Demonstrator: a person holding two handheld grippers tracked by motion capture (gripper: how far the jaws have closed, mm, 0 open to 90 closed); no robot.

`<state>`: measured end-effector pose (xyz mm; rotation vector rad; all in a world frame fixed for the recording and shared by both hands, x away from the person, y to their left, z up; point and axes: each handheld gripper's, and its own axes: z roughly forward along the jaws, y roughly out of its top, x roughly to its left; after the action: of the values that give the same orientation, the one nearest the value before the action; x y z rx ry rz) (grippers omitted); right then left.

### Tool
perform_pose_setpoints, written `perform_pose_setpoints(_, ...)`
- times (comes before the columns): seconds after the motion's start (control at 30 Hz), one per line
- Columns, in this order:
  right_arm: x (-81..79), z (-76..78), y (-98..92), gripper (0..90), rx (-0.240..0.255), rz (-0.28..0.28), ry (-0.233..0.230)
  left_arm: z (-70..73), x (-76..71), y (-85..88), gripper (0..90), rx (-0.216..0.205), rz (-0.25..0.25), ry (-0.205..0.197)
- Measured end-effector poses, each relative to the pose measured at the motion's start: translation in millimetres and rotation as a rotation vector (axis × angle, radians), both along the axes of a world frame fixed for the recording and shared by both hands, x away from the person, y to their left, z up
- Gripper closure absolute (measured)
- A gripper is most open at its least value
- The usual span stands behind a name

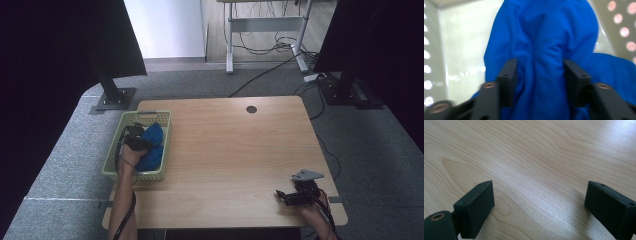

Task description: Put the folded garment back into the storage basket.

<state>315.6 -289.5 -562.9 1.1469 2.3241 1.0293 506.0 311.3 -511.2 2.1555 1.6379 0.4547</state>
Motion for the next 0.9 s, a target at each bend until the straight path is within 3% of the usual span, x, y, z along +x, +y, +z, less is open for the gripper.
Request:
perform_pose_setpoints(0.1, 0.0, 0.0, 0.0, 8.6, 0.000, 0.000, 0.000, -5.4, 4.2, 8.0, 29.3, -0.074, 0.035, 0.009)
perform_pose_setpoints(0.23, 0.0, 0.0, 0.0, 8.6, 0.000, 0.000, 0.000, -5.4, 7.0, 9.7, 17.0, -0.060, 0.046, 0.006)
perform_pose_setpoints(0.33, 0.0, 0.0, 0.0, 8.6, 0.000, 0.000, 0.000, 6.6, 3.4, 8.3, 24.0, -0.029, 0.080, -0.047)
perform_pose_setpoints(0.43, 0.0, 0.0, 0.0, 8.6, 0.000, 0.000, 0.000, 21.1, -2.0, 10.2, 35.1, -0.098, 0.135, -0.090)
perform_pose_setpoints(0.53, 0.0, 0.0, 0.0, 8.6, 0.000, 0.000, 0.000, 23.8, -5.5, 5.2, 40.9, -0.127, 0.128, -0.060)
perform_pose_setpoints(0.67, 0.0, 0.0, 0.0, 8.6, 0.000, 0.000, 0.000, 8.8, -3.4, -7.0, 39.6, -0.088, 0.086, 0.029)
perform_pose_setpoints(0.73, 0.0, 0.0, 0.0, 8.6, 0.000, 0.000, 0.000, -2.0, -0.1, -9.4, 35.7, -0.062, 0.069, 0.071)
perform_pose_setpoints(0.8, 0.0, 0.0, 0.0, 8.6, 0.000, 0.000, 0.000, -5.4, 1.5, -9.4, 28.0, -0.052, 0.046, 0.060)
perform_pose_setpoints(0.9, 0.0, 0.0, 0.0, 8.6, 0.000, 0.000, 0.000, -8.4, 4.9, -9.9, 17.4, -0.002, 0.001, 0.075)
